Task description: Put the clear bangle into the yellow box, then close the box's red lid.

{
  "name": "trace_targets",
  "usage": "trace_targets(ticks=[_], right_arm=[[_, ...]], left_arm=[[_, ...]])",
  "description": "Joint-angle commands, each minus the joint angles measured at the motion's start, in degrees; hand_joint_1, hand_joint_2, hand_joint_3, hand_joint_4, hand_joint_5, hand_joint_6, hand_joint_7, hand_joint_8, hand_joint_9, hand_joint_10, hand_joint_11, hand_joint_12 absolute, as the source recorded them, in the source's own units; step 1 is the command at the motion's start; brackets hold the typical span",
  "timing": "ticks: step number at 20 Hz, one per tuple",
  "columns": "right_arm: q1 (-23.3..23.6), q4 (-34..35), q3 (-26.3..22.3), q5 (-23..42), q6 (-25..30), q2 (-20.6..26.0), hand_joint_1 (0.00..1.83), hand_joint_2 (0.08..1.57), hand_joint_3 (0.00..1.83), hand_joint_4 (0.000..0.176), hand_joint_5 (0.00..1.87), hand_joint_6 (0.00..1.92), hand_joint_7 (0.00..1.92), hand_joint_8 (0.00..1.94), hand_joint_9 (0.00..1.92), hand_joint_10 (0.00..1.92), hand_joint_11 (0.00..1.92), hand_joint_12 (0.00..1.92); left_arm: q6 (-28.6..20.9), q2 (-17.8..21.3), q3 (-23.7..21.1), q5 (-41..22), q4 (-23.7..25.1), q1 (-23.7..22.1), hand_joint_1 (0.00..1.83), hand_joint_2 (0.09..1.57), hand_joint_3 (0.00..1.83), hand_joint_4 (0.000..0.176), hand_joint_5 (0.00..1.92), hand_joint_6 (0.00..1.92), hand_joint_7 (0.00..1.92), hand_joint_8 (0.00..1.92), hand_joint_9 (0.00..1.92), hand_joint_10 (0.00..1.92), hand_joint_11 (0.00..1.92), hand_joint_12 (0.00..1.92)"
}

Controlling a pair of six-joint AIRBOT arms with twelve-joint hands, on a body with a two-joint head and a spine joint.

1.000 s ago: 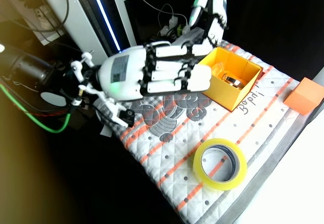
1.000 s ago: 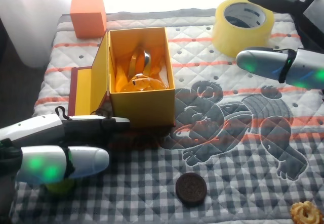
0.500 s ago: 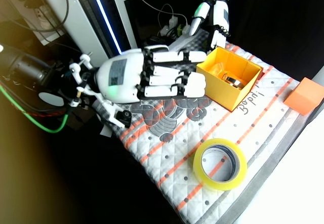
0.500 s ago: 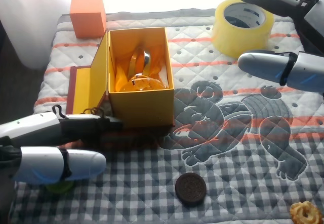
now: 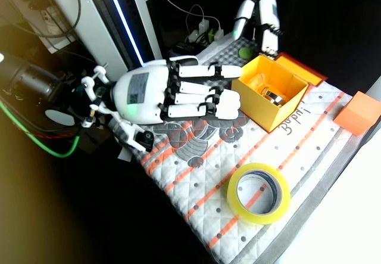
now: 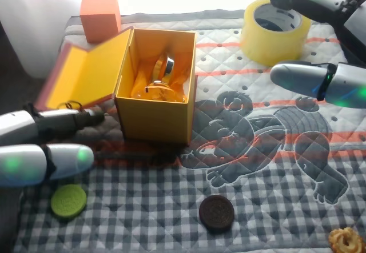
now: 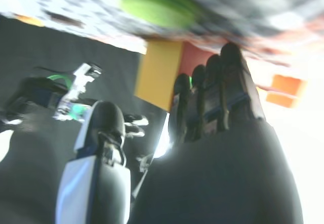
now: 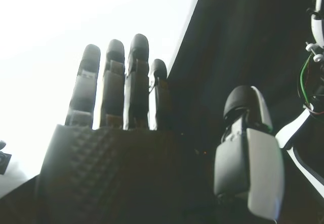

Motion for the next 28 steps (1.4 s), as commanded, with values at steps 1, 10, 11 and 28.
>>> trace_targets(ticks=[1,10,11,28], right_arm=[[0.3,0.7,-0.2,7.3,0.4,0.4,0.19,1.12,0.0,0.073,0.21,0.0,0.5,0.0,0.29,0.0,0.0,0.38],[-0.5,1.1,-0.5,7.3,0.7,0.7,0.1,1.19,0.01,0.068,0.19,0.0,0.5,0.0,0.29,0.0,0.0,0.31],[-0.5,1.1,-0.5,7.3,0.7,0.7,0.08,1.2,0.01,0.067,0.19,0.0,0.49,0.0,0.29,0.0,0.0,0.31],[-1.8,2.0,-0.7,7.5,0.7,0.7,0.0,1.29,0.0,0.053,0.2,0.0,0.5,0.0,0.31,0.0,0.0,0.47]], left_arm=[[0.5,0.2,-0.1,-8.6,-1.4,-0.3,0.4,1.24,0.0,0.0,0.18,0.0,0.08,0.0,0.08,0.0,0.07,0.11],[2.9,-0.6,-0.3,-21.1,-9.6,0.3,0.27,1.25,0.0,0.0,0.12,0.0,0.05,0.0,0.05,0.0,0.05,0.08],[2.9,-0.9,-0.3,-22.9,-10.1,0.0,0.24,1.27,0.01,0.0,0.09,0.0,0.02,0.0,0.01,0.0,0.01,0.05],[-12.1,-8.6,2.3,-5.8,23.4,-15.4,0.31,1.24,0.0,0.0,0.09,0.0,0.05,0.0,0.01,0.0,0.05,0.04]])
